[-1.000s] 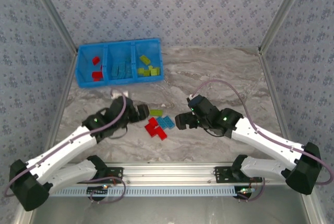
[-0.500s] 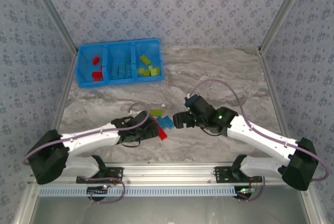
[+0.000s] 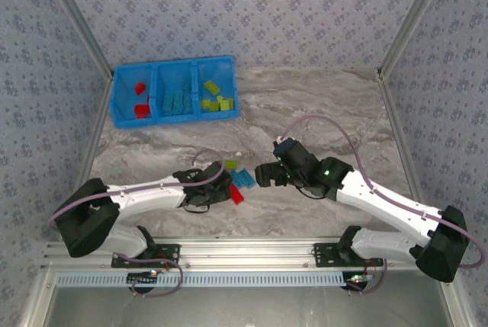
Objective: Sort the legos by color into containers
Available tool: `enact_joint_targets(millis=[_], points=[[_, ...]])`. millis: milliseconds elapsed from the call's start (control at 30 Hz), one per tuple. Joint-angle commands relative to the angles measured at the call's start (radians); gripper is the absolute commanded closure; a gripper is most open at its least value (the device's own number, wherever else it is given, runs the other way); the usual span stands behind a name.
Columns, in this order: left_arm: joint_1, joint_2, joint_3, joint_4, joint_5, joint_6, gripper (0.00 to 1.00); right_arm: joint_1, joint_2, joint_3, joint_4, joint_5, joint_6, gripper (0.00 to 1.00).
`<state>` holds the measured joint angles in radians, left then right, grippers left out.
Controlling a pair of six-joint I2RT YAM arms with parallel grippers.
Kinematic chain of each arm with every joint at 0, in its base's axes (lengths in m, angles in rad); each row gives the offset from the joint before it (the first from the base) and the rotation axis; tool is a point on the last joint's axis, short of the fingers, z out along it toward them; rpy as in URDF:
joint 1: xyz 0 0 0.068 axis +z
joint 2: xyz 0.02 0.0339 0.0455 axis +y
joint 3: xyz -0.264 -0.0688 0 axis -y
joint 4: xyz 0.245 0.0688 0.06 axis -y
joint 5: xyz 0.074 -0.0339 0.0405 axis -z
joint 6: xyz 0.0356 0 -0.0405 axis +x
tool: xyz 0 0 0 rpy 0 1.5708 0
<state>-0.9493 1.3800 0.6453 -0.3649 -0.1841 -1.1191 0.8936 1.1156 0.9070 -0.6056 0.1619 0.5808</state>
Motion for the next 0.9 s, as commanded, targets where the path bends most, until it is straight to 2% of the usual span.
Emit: enact_joint_targets(millis=[0,67,233,367,467,567,667,767,867], points=[[0.006,-0.035,-0.028,-0.031,-0.029,-0.011,0.39,0.002,-0.004,0.013,-0.016,0.017,0.019,0.01],[0.011,-0.042,-0.041,-0.032,-0.03,-0.002,0.43,0.001,-0.002,0.016,-0.015,0.016,0.019,0.01],[0.036,-0.054,-0.045,-0.065,-0.016,0.021,0.62,0.003,0.002,0.024,-0.001,-0.015,0.012,0.01],[0.051,-0.148,-0.029,-0.107,-0.034,0.051,0.73,0.015,-0.002,0.021,0.064,-0.129,-0.025,0.01],[0.096,-0.266,0.014,-0.145,-0.064,0.115,0.75,0.034,-0.011,0.018,0.15,-0.215,-0.045,0.01],[0.245,-0.347,0.09,-0.176,-0.071,0.233,0.75,0.049,-0.013,0.038,0.185,-0.212,-0.055,0.0],[0.465,-0.346,0.19,-0.16,-0.052,0.372,0.75,0.05,-0.008,0.055,0.164,-0.157,-0.063,0.0],[0.672,-0.232,0.297,-0.083,-0.064,0.475,0.74,0.049,-0.002,0.063,0.139,-0.13,-0.062,0.0],[0.847,-0.021,0.454,-0.068,-0.017,0.493,0.74,0.048,-0.003,0.061,0.123,-0.119,-0.055,0.0]])
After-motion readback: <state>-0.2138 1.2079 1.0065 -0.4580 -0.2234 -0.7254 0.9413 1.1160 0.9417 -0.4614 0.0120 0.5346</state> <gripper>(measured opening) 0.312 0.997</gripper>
